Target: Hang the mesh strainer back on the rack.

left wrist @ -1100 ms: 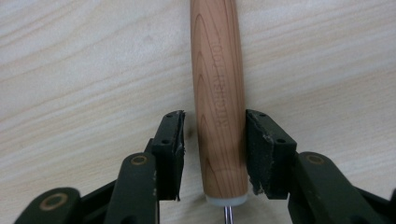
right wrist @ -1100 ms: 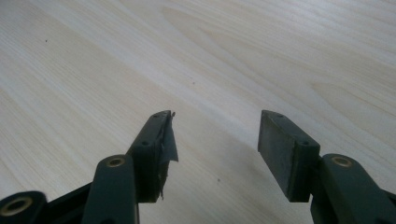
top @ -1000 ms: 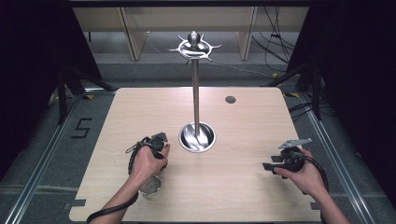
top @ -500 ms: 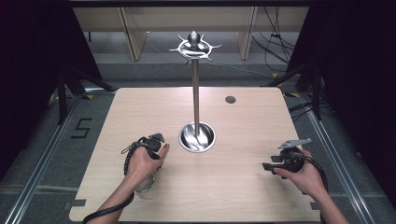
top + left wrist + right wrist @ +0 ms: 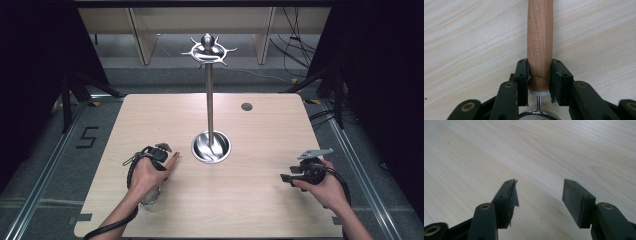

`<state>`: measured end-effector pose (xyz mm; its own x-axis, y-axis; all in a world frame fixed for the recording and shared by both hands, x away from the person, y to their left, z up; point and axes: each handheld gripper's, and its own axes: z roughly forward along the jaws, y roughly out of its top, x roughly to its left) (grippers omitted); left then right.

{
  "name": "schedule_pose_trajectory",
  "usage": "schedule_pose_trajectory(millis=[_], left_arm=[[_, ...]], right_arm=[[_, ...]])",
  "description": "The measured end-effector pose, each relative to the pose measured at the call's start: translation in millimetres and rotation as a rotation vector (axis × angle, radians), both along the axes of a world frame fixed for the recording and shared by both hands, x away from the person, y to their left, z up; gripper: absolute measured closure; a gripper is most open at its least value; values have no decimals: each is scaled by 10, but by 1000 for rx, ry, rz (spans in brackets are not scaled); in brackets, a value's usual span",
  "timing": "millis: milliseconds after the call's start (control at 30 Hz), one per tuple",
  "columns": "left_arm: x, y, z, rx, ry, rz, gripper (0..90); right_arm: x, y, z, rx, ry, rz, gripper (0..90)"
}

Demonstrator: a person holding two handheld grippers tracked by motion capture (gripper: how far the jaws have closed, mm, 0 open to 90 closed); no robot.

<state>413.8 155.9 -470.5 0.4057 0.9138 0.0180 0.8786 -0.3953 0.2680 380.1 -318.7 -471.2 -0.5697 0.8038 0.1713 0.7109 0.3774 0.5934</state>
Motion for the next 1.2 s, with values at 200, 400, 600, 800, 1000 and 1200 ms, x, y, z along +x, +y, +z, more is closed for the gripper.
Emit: schedule_pose_trajectory(millis=[200, 400, 600, 800, 1000, 1200], left_arm=[[-21, 67, 51, -34, -42, 2, 685], [-75, 124, 97, -102, -104, 12, 686], [-141, 187, 157, -143, -169, 9, 686], [-208, 270, 200, -220, -223, 19, 686], [-250, 307, 230, -240, -288, 20, 686], [-296, 316, 280, -259, -331, 23, 686]], right_arm=[[5, -16, 3, 7, -9, 19, 448], [15, -29, -4, 3, -26, 29, 447], [1, -24, 15, 2, 0, -6, 448], [3, -27, 5, -1, -13, -3, 448], [-3, -23, 15, 8, -11, -8, 446], [-7, -29, 22, 9, -10, -17, 445]])
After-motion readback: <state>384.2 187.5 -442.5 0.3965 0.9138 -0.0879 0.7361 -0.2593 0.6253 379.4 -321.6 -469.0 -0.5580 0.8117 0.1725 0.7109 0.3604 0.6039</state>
